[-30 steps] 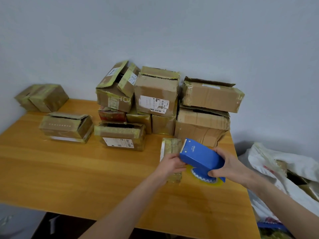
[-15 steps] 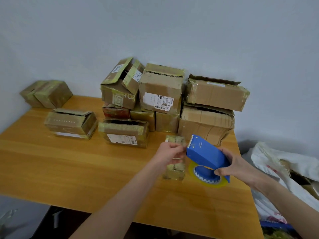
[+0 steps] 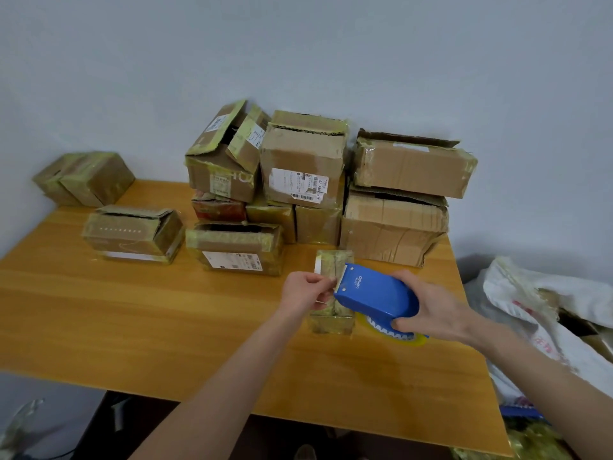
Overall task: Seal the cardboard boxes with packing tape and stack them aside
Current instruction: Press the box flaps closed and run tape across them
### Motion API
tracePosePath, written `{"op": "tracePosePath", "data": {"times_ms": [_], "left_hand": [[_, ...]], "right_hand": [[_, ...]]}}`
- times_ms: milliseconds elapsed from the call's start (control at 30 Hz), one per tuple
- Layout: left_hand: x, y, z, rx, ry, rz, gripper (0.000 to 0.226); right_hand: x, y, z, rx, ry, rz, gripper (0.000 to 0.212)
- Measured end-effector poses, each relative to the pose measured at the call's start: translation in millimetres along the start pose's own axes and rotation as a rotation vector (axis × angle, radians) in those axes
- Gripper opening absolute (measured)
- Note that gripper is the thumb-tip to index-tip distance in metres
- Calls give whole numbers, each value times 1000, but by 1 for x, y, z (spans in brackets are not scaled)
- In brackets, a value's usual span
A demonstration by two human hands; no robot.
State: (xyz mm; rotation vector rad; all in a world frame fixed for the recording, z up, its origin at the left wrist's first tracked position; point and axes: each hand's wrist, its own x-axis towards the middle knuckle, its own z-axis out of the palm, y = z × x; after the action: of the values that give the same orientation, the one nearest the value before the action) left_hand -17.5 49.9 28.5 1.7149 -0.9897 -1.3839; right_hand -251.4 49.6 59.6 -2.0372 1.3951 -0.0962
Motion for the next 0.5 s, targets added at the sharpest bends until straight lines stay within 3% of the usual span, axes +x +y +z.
{"op": "tracePosePath", "data": {"times_ms": [167,367,500], "left_hand": [[-4,-12,-6,27,58,-38,17],[-18,-24,-13,2,76,-20,16],[-19,-35,-42,-12,181,-34,14]], "right_hand": [[4,-7,7,-107,-27,-41,70],[4,-3,2,-38,-75,-64,69],[-6,17,-5,-13,-85,-19,64]]}}
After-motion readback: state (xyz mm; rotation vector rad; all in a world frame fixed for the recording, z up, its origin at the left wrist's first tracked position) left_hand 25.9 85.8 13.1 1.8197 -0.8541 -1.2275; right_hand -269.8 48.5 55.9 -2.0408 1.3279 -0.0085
